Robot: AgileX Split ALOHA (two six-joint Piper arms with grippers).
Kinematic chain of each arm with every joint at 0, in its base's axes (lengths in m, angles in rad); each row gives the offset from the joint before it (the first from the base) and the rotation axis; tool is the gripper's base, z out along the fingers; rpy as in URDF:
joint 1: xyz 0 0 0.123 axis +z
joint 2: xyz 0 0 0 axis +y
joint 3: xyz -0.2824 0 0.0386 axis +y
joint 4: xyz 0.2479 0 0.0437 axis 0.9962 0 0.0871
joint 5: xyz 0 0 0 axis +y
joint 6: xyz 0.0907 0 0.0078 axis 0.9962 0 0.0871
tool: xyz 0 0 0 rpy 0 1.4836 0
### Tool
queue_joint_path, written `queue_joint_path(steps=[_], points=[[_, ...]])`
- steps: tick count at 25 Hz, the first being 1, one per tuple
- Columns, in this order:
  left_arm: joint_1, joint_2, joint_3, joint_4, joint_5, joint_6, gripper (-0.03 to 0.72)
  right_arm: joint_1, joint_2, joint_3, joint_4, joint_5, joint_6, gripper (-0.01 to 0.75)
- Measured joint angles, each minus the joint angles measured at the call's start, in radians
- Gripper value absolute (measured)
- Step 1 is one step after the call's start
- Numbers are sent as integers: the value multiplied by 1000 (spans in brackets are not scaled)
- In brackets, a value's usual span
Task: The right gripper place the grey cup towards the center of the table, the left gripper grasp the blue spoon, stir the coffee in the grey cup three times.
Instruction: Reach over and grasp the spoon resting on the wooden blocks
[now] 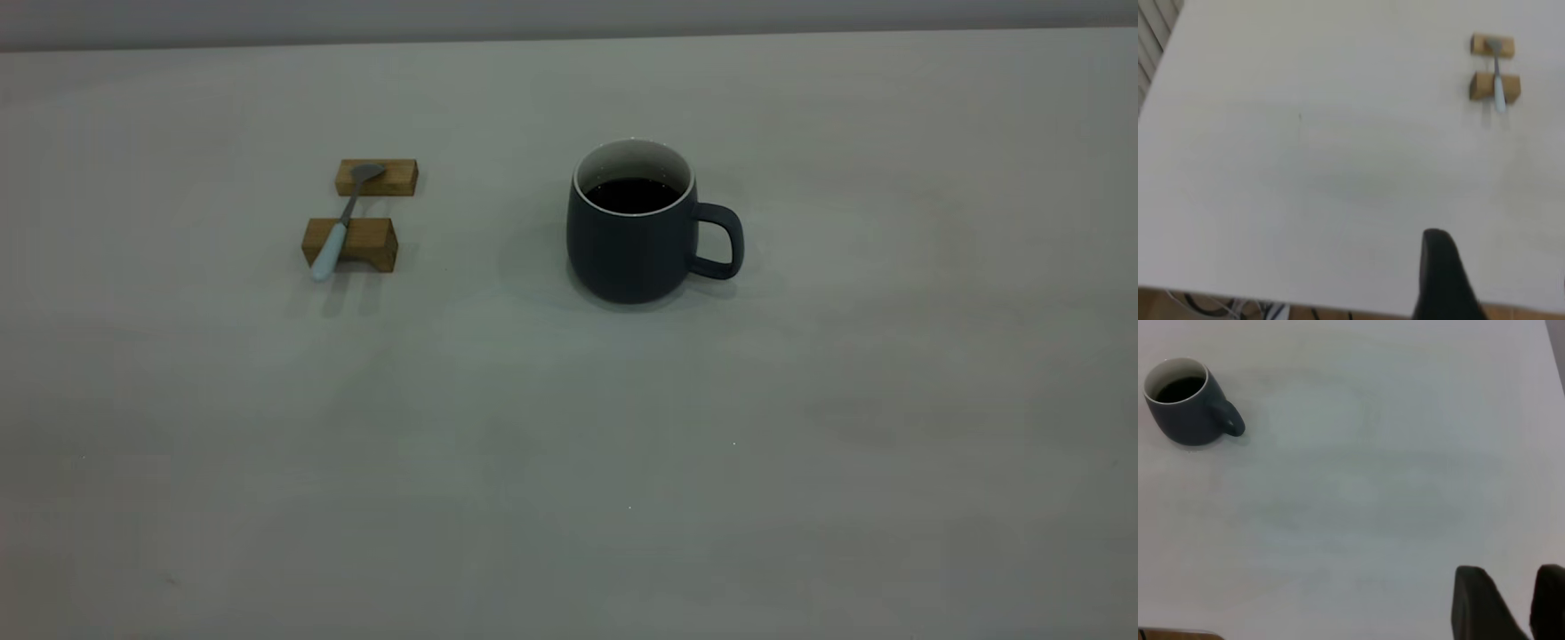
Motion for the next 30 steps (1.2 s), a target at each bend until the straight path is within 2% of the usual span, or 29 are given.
queue_joint_path(steps=[5, 7, 12, 17, 23, 30], points=[[0, 359, -97, 8, -106, 17, 639, 0, 0, 0, 0, 0, 0, 222], [0, 533, -126, -8, -184, 30, 662, 0, 0, 0, 0, 0, 0, 222], [0, 913, -209, -162, -386, 119, 667, 0, 0, 0, 0, 0, 0, 222], [-28, 1287, -298, -325, -498, 264, 667, 0, 0, 0, 0, 0, 0, 227], [-126, 1657, -449, -357, -569, 286, 667, 0, 0, 0, 0, 0, 0, 233], [-196, 1959, -596, -357, -636, 260, 666, 0, 0, 0, 0, 0, 0, 236]])
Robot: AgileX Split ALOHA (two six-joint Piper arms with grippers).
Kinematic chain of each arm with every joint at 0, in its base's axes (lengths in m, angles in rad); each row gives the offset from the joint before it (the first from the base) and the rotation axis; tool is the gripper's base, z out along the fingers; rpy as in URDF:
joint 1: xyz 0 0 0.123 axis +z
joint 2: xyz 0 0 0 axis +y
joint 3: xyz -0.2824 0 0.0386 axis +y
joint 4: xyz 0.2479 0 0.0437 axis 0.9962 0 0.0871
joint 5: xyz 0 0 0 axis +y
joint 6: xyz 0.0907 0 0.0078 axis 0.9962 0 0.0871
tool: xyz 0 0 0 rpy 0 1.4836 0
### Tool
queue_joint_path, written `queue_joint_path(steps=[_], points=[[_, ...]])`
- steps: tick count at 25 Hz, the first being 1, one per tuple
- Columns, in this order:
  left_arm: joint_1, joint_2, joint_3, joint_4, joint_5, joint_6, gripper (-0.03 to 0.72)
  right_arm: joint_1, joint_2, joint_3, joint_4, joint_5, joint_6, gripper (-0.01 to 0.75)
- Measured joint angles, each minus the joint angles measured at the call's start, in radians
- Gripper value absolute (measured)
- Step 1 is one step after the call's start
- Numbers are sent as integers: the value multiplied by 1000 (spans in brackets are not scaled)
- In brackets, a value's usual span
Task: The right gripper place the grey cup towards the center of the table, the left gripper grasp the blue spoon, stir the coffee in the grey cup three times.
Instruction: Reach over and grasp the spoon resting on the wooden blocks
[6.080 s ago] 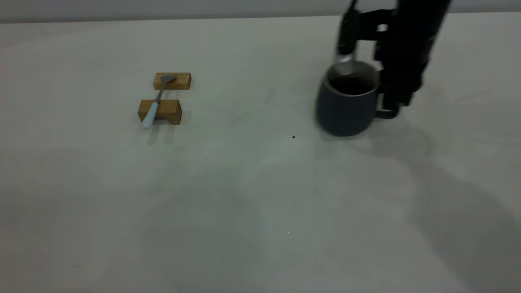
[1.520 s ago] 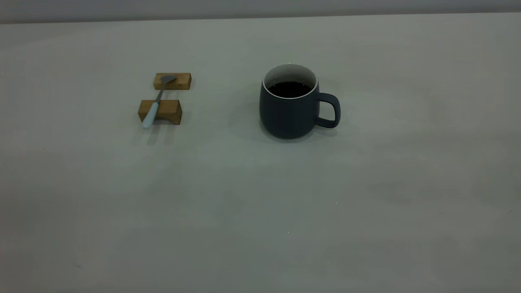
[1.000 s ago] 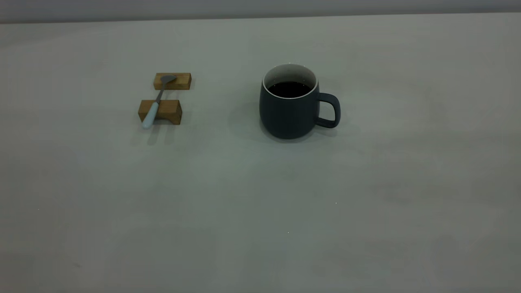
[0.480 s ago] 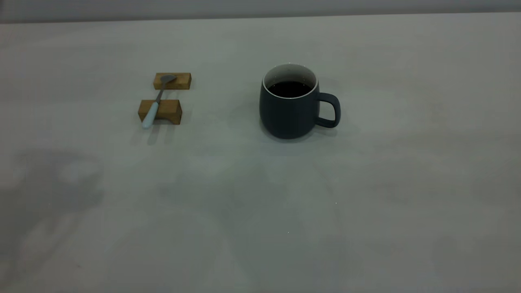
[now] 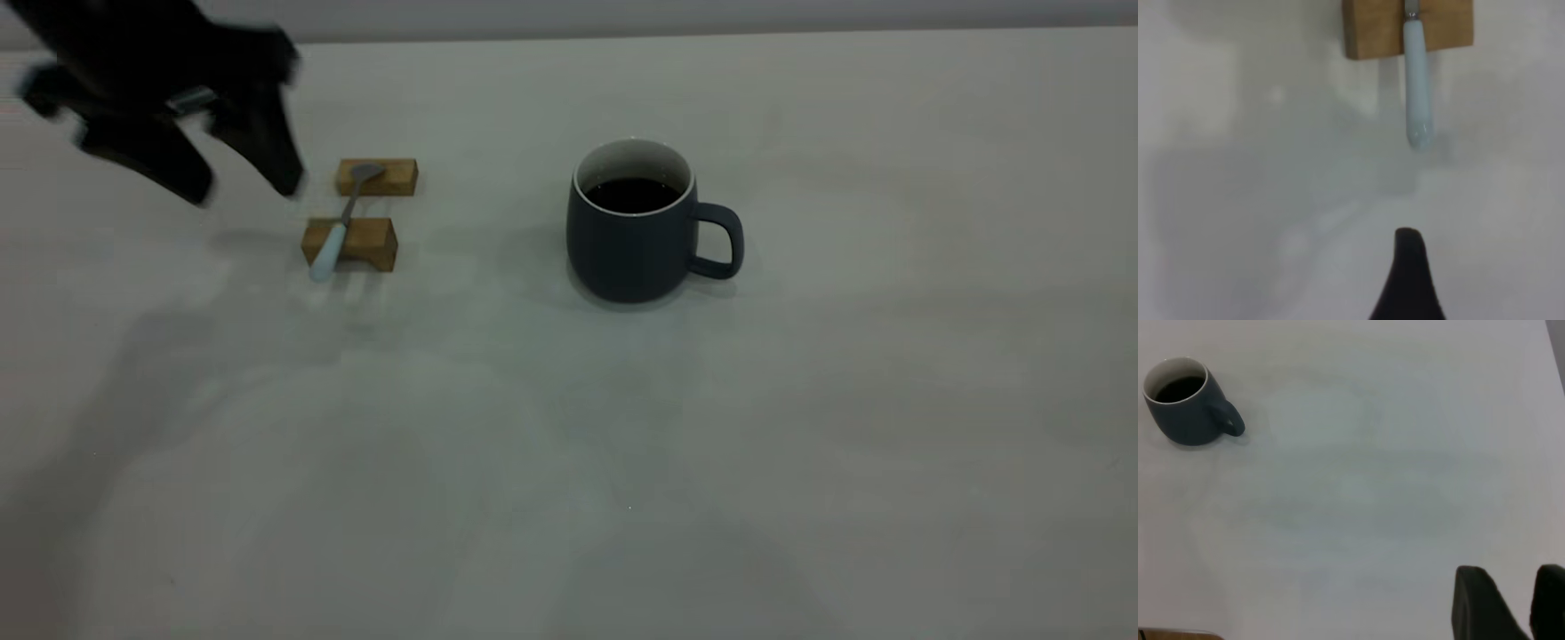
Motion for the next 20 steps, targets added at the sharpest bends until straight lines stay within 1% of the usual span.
queue_joint_path(steps=[2, 5, 11, 17, 19, 20], points=[[-14, 60, -27, 0, -23, -1, 662, 0, 0, 0, 0, 0, 0, 236], [-15, 123, -65, 0, -35, -1, 646, 0, 0, 0, 0, 0, 0, 236], [-14, 221, -111, 0, -56, -10, 588, 0, 0, 0, 0, 0, 0, 237], [-14, 302, -159, 8, -80, -34, 567, 0, 0, 0, 0, 0, 0, 237], [-14, 326, -175, 8, -83, -36, 516, 0, 0, 0, 0, 0, 0, 237], [-14, 335, -180, 8, -88, -38, 469, 0, 0, 0, 0, 0, 0, 237]])
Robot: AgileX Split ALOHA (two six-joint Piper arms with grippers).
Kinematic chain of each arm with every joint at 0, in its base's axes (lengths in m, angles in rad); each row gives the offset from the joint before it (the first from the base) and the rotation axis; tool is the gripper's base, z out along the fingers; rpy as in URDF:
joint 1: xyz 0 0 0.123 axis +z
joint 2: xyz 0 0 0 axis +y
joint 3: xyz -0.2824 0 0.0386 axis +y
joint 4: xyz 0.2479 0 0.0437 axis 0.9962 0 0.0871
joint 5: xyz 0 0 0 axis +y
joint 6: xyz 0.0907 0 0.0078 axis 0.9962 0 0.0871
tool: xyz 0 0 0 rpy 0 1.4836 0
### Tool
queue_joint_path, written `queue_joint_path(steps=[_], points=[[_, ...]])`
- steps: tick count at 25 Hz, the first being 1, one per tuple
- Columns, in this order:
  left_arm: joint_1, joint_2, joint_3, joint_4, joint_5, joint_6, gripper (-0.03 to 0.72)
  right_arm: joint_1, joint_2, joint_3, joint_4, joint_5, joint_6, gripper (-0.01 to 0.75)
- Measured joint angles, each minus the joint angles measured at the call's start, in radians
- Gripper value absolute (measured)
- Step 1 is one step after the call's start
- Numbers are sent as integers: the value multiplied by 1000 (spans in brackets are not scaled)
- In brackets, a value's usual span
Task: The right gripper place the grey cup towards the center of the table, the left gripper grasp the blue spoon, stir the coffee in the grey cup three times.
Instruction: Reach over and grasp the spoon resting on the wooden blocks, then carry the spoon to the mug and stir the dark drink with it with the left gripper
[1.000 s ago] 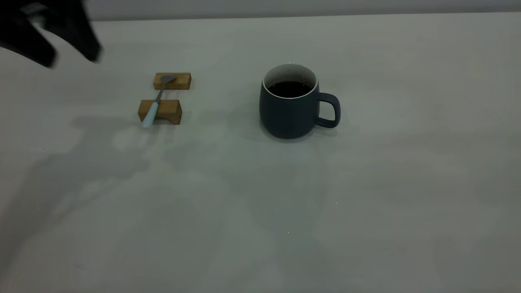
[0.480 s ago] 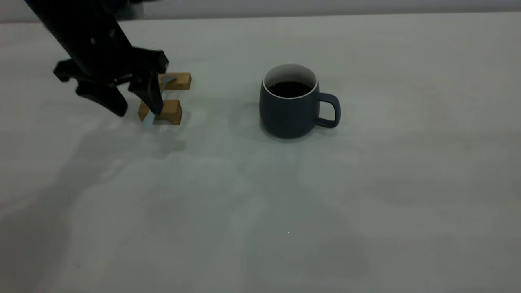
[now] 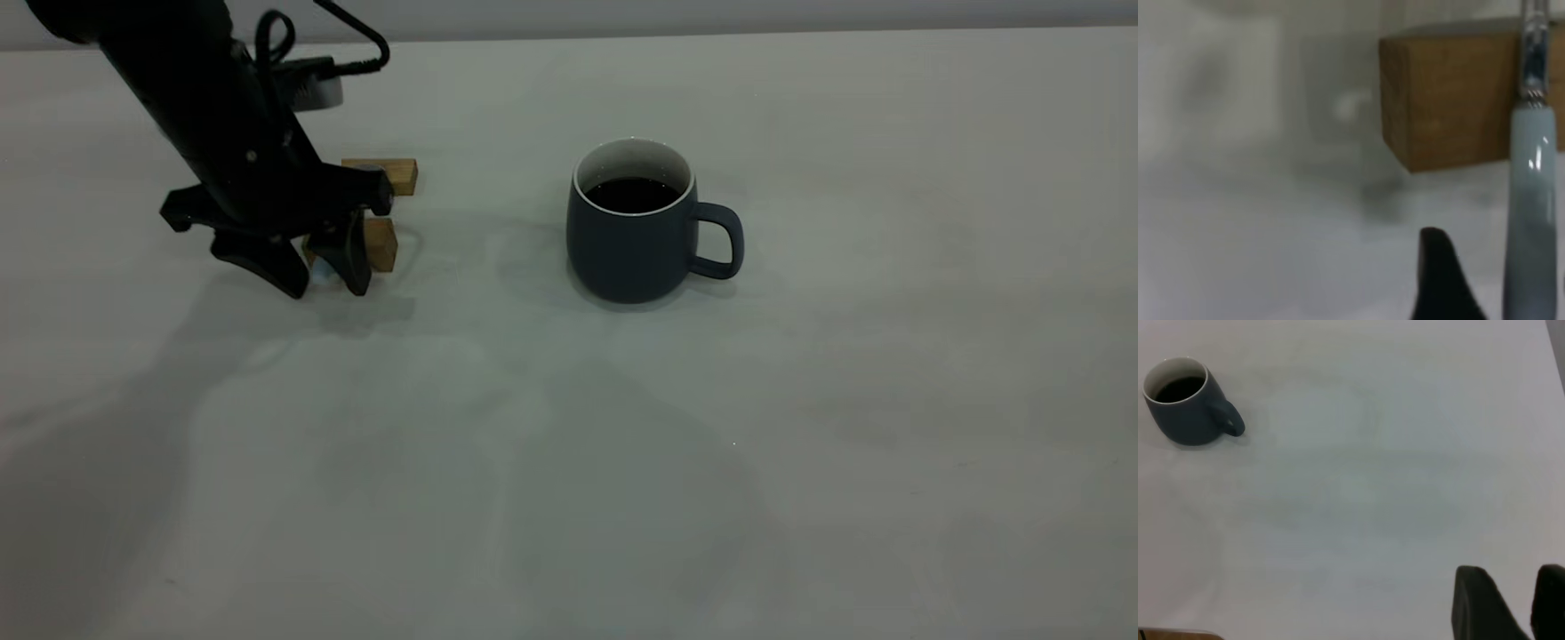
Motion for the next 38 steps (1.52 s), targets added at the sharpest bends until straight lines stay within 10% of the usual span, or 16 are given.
queue_joint_path(steps=[5, 14, 21, 38], points=[[0, 12, -23, 0, 23, -55, 139, 0, 0, 0, 0, 0, 0, 237], [0, -164, -211, -64, 495, -422, 143, 0, 0, 0, 0, 0, 0, 237], [0, -225, -321, -548, 797, -882, 143, 0, 0, 0, 0, 0, 0, 237], [-101, -39, -322, -1231, 674, -1110, 143, 0, 0, 0, 0, 0, 0, 237]])
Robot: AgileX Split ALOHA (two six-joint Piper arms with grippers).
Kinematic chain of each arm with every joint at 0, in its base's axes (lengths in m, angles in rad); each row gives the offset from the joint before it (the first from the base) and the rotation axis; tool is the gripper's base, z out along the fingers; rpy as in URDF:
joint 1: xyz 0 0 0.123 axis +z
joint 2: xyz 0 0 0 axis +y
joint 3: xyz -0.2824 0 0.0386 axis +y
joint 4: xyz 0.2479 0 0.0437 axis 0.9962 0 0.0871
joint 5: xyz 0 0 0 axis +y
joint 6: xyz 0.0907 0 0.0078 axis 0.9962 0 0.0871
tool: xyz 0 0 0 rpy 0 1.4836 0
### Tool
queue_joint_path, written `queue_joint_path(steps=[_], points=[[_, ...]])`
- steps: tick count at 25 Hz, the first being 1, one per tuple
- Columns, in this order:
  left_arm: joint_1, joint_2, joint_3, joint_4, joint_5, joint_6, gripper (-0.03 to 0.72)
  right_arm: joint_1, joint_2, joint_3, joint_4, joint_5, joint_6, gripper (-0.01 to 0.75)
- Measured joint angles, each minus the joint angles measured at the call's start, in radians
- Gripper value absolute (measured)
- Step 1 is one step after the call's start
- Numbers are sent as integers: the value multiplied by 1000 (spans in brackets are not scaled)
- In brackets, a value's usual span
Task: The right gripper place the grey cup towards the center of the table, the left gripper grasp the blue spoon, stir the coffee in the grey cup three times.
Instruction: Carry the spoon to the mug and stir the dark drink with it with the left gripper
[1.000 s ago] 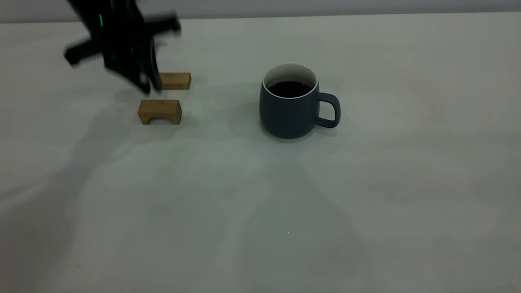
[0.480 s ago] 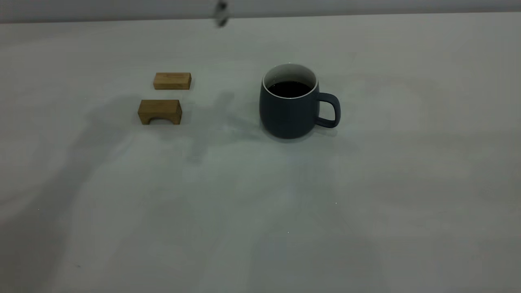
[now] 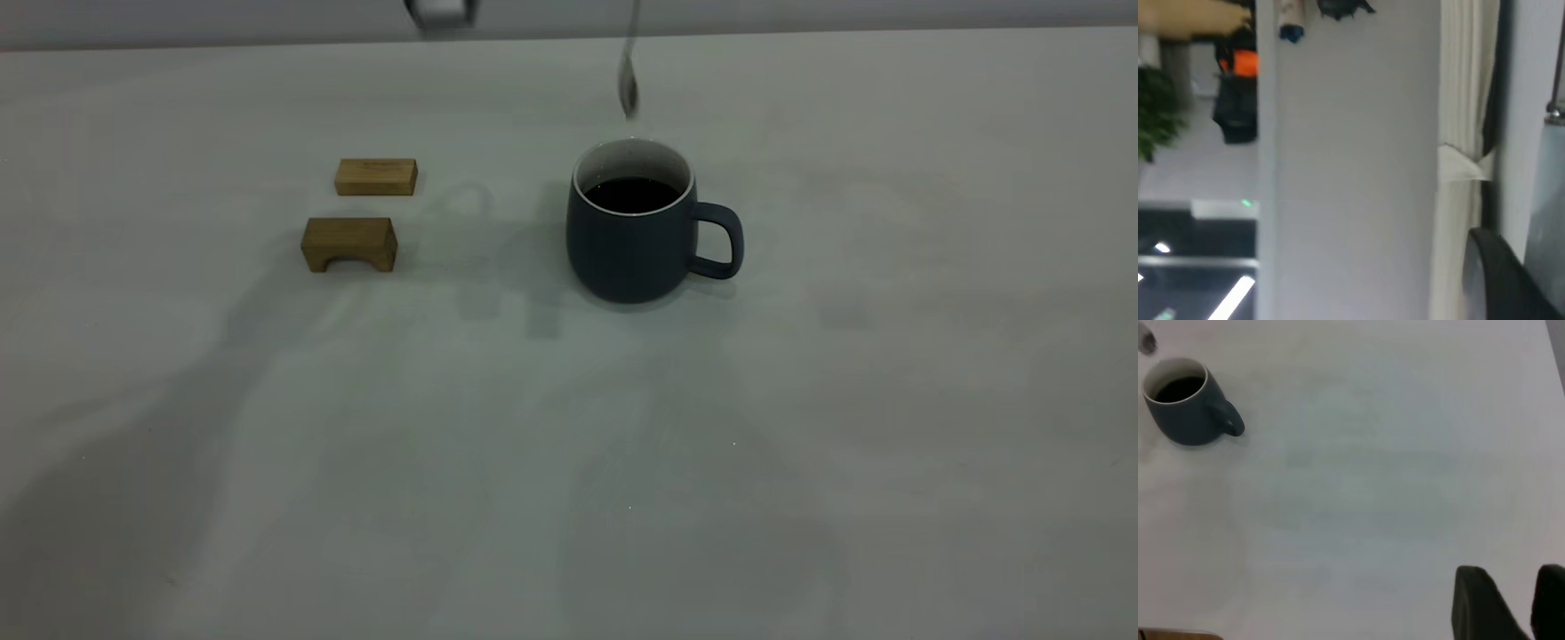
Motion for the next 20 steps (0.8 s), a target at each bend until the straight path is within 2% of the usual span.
queue_joint_path(steps=[4, 14, 17, 20], points=[[-1, 92, 0, -76, -26, 43, 143, 0, 0, 0, 0, 0, 0, 237], [-1, 199, -1, -138, -137, 320, 143, 0, 0, 0, 0, 0, 0, 237], [-7, 202, -1, -155, -118, 422, 143, 0, 0, 0, 0, 0, 0, 237], [-21, 211, -1, -179, -64, 435, 143, 0, 0, 0, 0, 0, 0, 237]])
